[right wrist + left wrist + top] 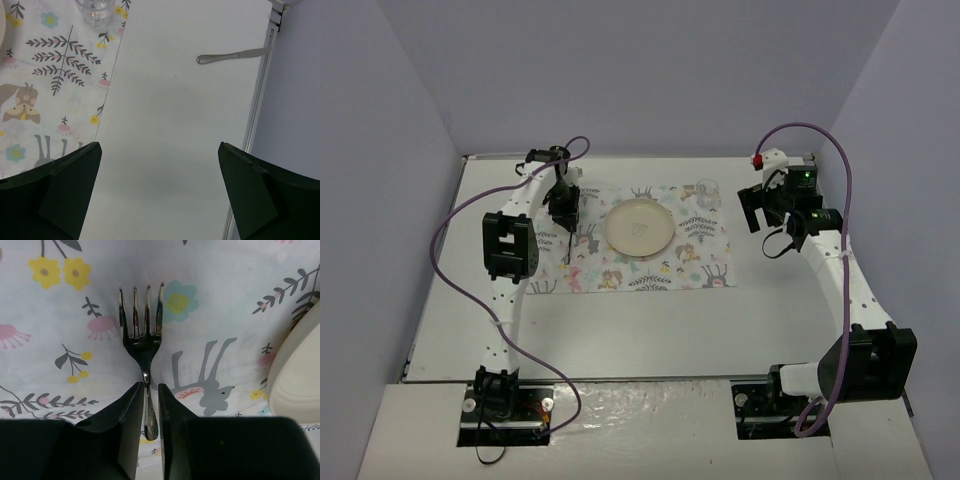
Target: Set the dinner table for one person
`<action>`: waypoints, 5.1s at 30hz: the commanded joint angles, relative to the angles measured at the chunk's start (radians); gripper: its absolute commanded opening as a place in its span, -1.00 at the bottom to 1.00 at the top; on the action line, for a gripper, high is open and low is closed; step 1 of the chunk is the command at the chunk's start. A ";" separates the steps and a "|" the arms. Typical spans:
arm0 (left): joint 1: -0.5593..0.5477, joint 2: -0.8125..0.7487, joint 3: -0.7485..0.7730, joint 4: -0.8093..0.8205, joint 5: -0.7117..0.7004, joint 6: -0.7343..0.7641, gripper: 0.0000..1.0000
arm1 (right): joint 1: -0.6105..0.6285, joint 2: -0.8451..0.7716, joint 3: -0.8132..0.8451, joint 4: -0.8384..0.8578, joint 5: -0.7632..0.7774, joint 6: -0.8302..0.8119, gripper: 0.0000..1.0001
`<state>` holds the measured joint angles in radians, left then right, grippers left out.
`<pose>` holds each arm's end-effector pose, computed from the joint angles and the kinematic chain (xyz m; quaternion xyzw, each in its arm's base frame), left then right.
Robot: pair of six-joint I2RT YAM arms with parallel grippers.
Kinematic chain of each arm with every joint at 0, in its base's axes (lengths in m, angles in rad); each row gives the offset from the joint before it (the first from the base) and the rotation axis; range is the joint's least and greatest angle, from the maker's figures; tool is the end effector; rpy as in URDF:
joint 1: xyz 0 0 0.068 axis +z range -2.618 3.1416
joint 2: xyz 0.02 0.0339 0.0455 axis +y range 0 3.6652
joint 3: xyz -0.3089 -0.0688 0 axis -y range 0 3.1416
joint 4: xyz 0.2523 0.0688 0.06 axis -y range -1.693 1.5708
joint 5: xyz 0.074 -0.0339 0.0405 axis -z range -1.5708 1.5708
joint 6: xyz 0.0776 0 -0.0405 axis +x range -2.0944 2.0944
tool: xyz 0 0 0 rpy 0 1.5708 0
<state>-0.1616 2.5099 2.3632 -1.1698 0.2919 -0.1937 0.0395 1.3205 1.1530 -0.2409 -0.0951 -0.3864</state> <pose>0.5540 -0.1129 0.1748 0.0027 0.9816 -0.1642 0.0980 0.3405 0.0208 0.3698 -0.2019 0.8105 -0.0555 0.5470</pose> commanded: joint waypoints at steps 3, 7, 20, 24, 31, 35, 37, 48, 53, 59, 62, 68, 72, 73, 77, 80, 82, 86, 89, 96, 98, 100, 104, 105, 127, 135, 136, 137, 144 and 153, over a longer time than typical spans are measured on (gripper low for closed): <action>0.003 -0.039 0.031 -0.004 0.009 -0.006 -0.58 | -0.006 -0.015 0.003 0.064 -0.016 0.012 1.00; 0.005 -0.040 0.041 -0.005 -0.002 0.005 -0.56 | -0.009 -0.023 0.005 0.070 -0.006 0.018 1.00; 0.035 -0.399 -0.302 0.160 -0.037 0.137 -0.22 | -0.104 0.501 0.503 0.003 0.369 0.570 0.92; 0.098 -0.537 -0.498 0.206 -0.072 0.208 -0.21 | -0.114 0.714 0.713 -0.072 0.369 0.604 0.92; 0.271 -0.759 -0.678 0.221 -0.042 0.342 0.12 | -0.136 0.938 0.915 -0.101 0.283 0.659 0.83; 0.302 -0.836 -0.711 0.167 -0.050 0.399 0.14 | -0.171 1.001 0.965 -0.108 0.282 0.701 0.81; 0.304 -0.869 -0.737 0.161 -0.058 0.410 0.15 | -0.190 1.016 0.960 -0.110 0.296 0.738 0.84; 0.306 -0.907 -0.734 0.144 -0.034 0.377 0.17 | -0.260 1.103 0.932 -0.135 0.289 0.843 0.85; 0.306 -0.910 -0.740 0.156 -0.029 0.346 0.17 | -0.259 1.160 0.960 -0.147 0.229 0.843 0.83; 0.306 -0.932 -0.742 0.147 -0.034 0.352 0.17 | -0.246 1.192 0.983 -0.156 0.216 0.837 0.78; 0.306 -0.943 -0.752 0.142 -0.034 0.361 0.17 | -0.239 1.213 1.001 -0.159 0.226 0.830 0.67; 0.306 -0.932 -0.743 0.145 -0.029 0.356 0.17 | -0.231 1.267 1.037 -0.169 0.256 0.831 0.19; 0.306 -0.931 -0.755 0.147 -0.026 0.359 0.17 | -0.227 1.302 1.043 -0.177 0.246 0.801 -0.78; 0.306 -0.931 -0.758 0.148 -0.028 0.363 0.17 | -0.228 1.303 1.037 -0.178 0.232 0.792 -0.88; 0.304 -0.936 -0.777 0.159 -0.022 0.366 0.17 | -0.244 1.268 0.992 -0.178 0.163 0.750 -1.00; 0.306 -0.947 -0.791 0.165 -0.010 0.367 0.17 | -0.266 1.218 0.941 -0.179 0.078 0.729 -1.00; 0.306 -0.957 -0.809 0.178 -0.004 0.370 0.17 | -0.280 1.181 0.904 -0.178 0.051 0.714 -1.00; 0.306 -0.981 -0.835 0.196 0.008 0.369 0.17 | -0.290 1.074 0.847 -0.182 -0.007 0.631 -1.00; 0.306 -0.994 -0.852 0.208 0.024 0.364 0.17 | -0.290 0.965 0.796 -0.182 -0.017 0.543 -1.00; 0.307 -1.024 -0.854 0.200 0.035 0.376 0.17 | -0.288 0.759 0.682 -0.199 -0.010 0.405 -1.00; 0.307 -1.032 -0.862 0.206 0.042 0.372 0.17 | -0.288 0.747 0.663 -0.212 -0.007 0.396 -1.00; 0.307 -1.041 -0.869 0.209 0.048 0.372 0.17 | -0.288 0.726 0.626 -0.219 -0.016 0.363 -1.00; 0.307 -1.051 -0.881 0.211 0.050 0.376 0.17 | -0.291 0.683 0.573 -0.221 -0.029 0.339 -1.00; 0.307 -1.052 -0.880 0.210 0.049 0.377 0.17 | -0.290 0.674 0.564 -0.223 -0.036 0.331 -1.00; 0.307 -1.070 -0.894 0.205 0.063 0.389 0.17 | -0.269 0.470 0.387 -0.305 -0.122 0.210 -1.00; 0.307 -1.065 -0.895 0.207 0.072 0.382 0.17 | -0.182 0.345 0.336 -0.400 -0.184 0.178 -1.00; 0.307 -1.065 -0.894 0.206 0.070 0.381 0.17 | -0.158 0.327 0.323 -0.439 -0.214 0.166 -1.00; 0.307 -1.066 -0.891 0.206 0.072 0.381 0.17 | -0.133 0.318 0.319 -0.463 -0.231 0.161 -1.00; 0.307 -1.066 -0.884 0.199 0.064 0.351 0.18 | 0.006 0.301 0.307 -0.498 -0.351 0.224 -1.00; 0.307 -1.091 -0.896 0.174 0.020 0.350 0.19 | 0.186 0.320 0.227 -0.383 -0.329 0.358 -1.00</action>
<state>0.1436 1.4815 1.4593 -0.9935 0.3329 0.1617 0.1580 1.6665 1.4089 -0.6842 -0.4279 -0.0989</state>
